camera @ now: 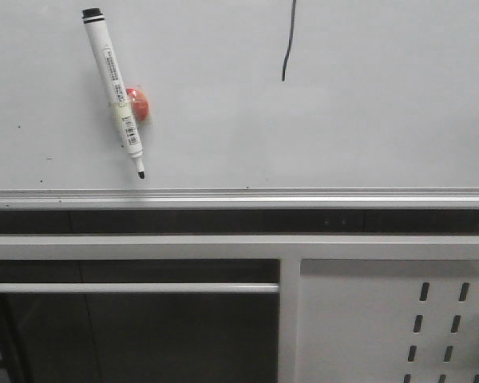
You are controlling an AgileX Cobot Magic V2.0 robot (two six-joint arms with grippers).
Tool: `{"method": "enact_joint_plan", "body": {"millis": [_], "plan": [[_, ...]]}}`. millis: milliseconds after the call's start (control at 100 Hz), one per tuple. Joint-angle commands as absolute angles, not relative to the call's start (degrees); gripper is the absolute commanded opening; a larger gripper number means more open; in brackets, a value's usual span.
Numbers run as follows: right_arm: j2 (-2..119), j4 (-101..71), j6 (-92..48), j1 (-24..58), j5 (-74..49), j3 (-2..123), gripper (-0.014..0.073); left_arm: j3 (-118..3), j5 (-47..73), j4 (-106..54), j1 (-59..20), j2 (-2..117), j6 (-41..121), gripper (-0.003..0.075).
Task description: Write number 1 on whiteboard
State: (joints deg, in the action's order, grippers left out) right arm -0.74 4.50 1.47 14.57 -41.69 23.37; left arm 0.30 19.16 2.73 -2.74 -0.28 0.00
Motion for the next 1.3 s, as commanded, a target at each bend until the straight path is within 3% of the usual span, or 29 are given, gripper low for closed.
{"method": "enact_joint_plan", "body": {"millis": [0, 310, 630, 1290], "plan": [[-1.46, 9.29, 7.14, 12.15, -30.22, 22.19, -0.0071, 1.63, 16.31, 2.38, -2.69, -1.78, 0.32, -0.0018], [-1.46, 11.57, 7.14, -0.17, -10.88, 6.72, -0.0071, 1.63, 16.31, 2.38, -2.69, -1.78, 0.32, -0.0018], [-1.46, 7.46, 7.14, -5.87, 0.56, -2.40, -0.0071, 1.63, 16.31, 2.38, -2.69, -1.78, 0.32, -0.0018], [-1.60, 0.00, -4.19, -7.47, -5.07, -2.29, -0.0071, 1.63, 16.31, 2.38, -2.69, -1.78, 0.32, -0.0018]]}}
